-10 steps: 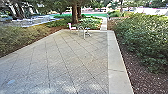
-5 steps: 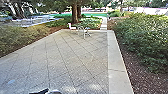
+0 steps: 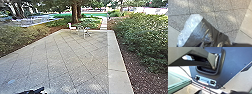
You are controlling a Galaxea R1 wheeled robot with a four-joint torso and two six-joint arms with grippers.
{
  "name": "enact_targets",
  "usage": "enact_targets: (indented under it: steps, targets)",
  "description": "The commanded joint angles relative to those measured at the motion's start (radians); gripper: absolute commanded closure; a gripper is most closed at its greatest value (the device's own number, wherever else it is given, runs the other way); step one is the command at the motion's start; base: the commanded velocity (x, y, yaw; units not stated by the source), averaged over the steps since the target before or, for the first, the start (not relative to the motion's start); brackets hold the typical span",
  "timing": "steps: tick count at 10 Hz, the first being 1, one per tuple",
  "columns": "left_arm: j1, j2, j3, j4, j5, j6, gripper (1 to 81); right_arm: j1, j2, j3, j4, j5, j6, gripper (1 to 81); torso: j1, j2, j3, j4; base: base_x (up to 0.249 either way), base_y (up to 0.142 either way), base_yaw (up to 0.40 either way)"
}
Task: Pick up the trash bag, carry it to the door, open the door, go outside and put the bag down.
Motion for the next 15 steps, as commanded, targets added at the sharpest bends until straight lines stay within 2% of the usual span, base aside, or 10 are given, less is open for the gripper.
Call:
enact_targets:
  steps: [1, 3, 5, 7, 9, 11, 12, 13, 14, 15]
  targets:
    - [-0.119, -0.043, -0.009, -0.014, 0.045, 0.000, 1.0, 0.008, 0.009, 0.011, -0.002, -0.066, -0.002, 1.0, 0.000, 0.000, 0.000, 0.000, 0.000, 0.000, 0.000]
    - [-0.073, -0.028, -0.006, -0.012, 0.041, 0.003, 1.0, 0.008, 0.009, 0.014, -0.001, -0.064, -0.002, 1.0, 0.000, 0.000, 0.000, 0.000, 0.000, 0.000, 0.000]
    - [0.054, 0.059, -0.028, 0.002, 0.025, 0.030, 1.0, 0.008, 0.013, 0.016, -0.002, -0.061, -0.002, 1.0, 0.000, 0.000, 0.099, 0.000, 0.000, 0.000, 0.000]
    - [0.215, 0.199, -0.145, 0.018, -0.030, 0.113, 1.0, 0.009, 0.015, 0.016, -0.005, -0.061, -0.002, 1.0, 0.001, 0.001, 0.127, 0.000, 0.000, 0.000, 0.000]
    - [0.357, 0.334, -0.292, 0.028, -0.082, 0.195, 1.0, 0.008, 0.017, 0.017, -0.008, -0.061, -0.002, 1.0, 0.001, 0.000, 0.193, 0.000, 0.000, 0.000, 0.000]
    - [0.467, 0.409, -0.352, 0.029, -0.131, 0.250, 1.0, 0.011, 0.018, 0.017, -0.005, -0.061, -0.002, 1.0, 0.000, 0.000, 0.257, 0.000, 0.000, 0.000, 0.000]
    - [0.508, 0.437, -0.354, 0.029, -0.145, 0.282, 1.0, 0.013, 0.018, 0.017, -0.002, -0.061, -0.002, 1.0, 0.000, 0.000, 0.282, -0.071, 0.000, 0.000, 0.000]
    - [0.542, 0.465, -0.355, 0.029, -0.147, 0.320, 1.0, 0.013, 0.018, 0.017, 0.002, -0.060, -0.002, 1.0, -0.001, -0.001, 0.310, -0.076, 0.000, 0.000, 0.000]
    - [0.577, 0.492, -0.357, 0.029, -0.147, 0.359, 1.0, 0.013, 0.017, 0.017, 0.002, -0.058, -0.002, 1.0, -0.002, -0.001, 0.332, -0.091, 0.000, 0.000, 0.000]
    - [0.608, 0.521, -0.375, 0.029, -0.160, 0.379, 1.0, 0.013, 0.017, 0.017, 0.002, -0.055, -0.002, 1.0, -0.002, -0.002, 0.279, -0.043, 0.000, 0.000, 0.000]
